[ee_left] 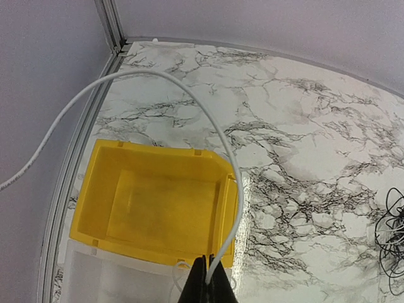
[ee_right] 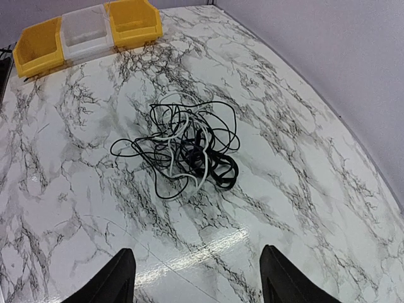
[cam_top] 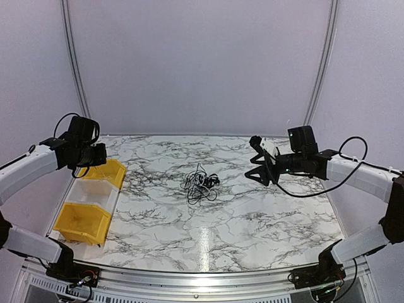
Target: Untangle the cables
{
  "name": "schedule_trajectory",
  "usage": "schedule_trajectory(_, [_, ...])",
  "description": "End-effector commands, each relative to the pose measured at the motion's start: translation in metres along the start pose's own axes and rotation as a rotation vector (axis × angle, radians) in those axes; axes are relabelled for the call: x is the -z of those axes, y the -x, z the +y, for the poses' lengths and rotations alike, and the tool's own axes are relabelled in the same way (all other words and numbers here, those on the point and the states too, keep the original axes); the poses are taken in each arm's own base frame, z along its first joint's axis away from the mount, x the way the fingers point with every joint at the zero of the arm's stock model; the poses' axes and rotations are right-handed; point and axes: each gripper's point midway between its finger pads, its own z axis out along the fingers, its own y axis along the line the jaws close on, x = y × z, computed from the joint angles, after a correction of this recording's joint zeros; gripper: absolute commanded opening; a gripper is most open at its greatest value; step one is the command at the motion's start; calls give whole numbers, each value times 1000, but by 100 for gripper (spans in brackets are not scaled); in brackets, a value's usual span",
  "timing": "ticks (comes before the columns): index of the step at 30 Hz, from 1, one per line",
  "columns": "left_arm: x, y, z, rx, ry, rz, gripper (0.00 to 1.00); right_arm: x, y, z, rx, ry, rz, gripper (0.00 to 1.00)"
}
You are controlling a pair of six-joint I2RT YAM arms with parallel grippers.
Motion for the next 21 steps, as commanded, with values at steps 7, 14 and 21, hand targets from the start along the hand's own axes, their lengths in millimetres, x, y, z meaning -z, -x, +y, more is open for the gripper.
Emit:
schedule_trajectory(7, [-56,19,8,41,-21,14,0,1,7,2,48,16,-41,67])
schedule_trajectory(14, [-89,-14,27,104,-3,137,0,-1,3,3,52,24,-27,66])
schedule_trajectory(21, [-87,-19,33,111,25,164,25,-3,0,4,51,38,-20,66])
